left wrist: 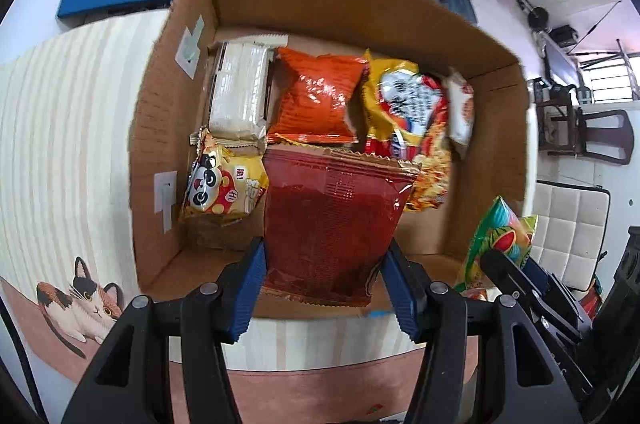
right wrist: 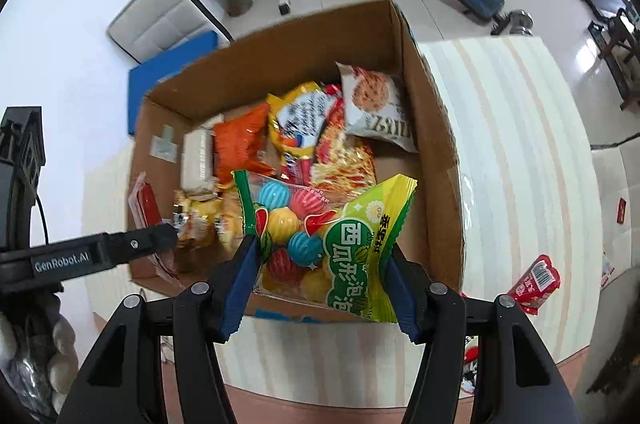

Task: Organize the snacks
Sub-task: 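Carry the jerky pack with the left tool while the right carries the candy bag into the box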

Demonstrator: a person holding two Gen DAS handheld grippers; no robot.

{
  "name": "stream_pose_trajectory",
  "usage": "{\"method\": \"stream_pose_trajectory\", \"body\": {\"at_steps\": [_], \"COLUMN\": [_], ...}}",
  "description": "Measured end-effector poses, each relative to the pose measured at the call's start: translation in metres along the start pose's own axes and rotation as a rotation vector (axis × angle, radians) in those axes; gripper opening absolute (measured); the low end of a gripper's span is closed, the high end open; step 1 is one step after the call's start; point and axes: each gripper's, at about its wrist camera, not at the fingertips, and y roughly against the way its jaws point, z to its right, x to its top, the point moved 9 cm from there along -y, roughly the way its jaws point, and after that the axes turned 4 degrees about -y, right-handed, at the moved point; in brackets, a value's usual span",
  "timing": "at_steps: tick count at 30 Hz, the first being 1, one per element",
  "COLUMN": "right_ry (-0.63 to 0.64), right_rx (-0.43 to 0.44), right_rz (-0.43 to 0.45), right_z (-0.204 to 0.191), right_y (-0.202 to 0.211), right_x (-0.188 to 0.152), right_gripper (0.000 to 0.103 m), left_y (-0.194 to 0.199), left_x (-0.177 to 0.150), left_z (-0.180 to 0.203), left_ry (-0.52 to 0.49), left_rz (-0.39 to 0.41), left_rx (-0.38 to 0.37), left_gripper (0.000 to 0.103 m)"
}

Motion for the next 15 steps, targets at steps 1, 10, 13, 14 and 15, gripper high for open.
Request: {"method": "stream_pose_trajectory", "body": {"at_steps": [1,10,13,14,15], "right_ry": [-0.004,-0.018,0.013,0.023,0.034], "right_rx": [-0.002,-0.050,-0.086,-0.090,-0.096], "right_rz": [-0.007,-0.113,-0.126,-0.129,-0.135], "right_z": [0.002,0.018,0.019,0.018,0.016], "right_y": [-0.004,-0.043,-0.049,-0.049,-0.049], "right_x": [-0.001,-0.011,-0.010,-0.010,-0.010], "right_gripper": [0.063,0.073,0.097,0.097,0.097], "left_y": [-0.005,-0.043,-0.048,-0.049,-0.048], "left_x": [0.001,-0.011,-0.015,-0.016,-0.016], "left_z": [-0.003,-0.016,-0.020,-0.020,-0.020], "left_ry": [0.005,0.006,-0.008,-0.015,-0.016], "left_rz": [-0.011,-0.140,-0.133,-0.132,-0.124], "left_rx": [0.006,0.031,0.074,0.073,0.079], "left_gripper": [0.054,0.056,0.078,0.084,0.086]}}
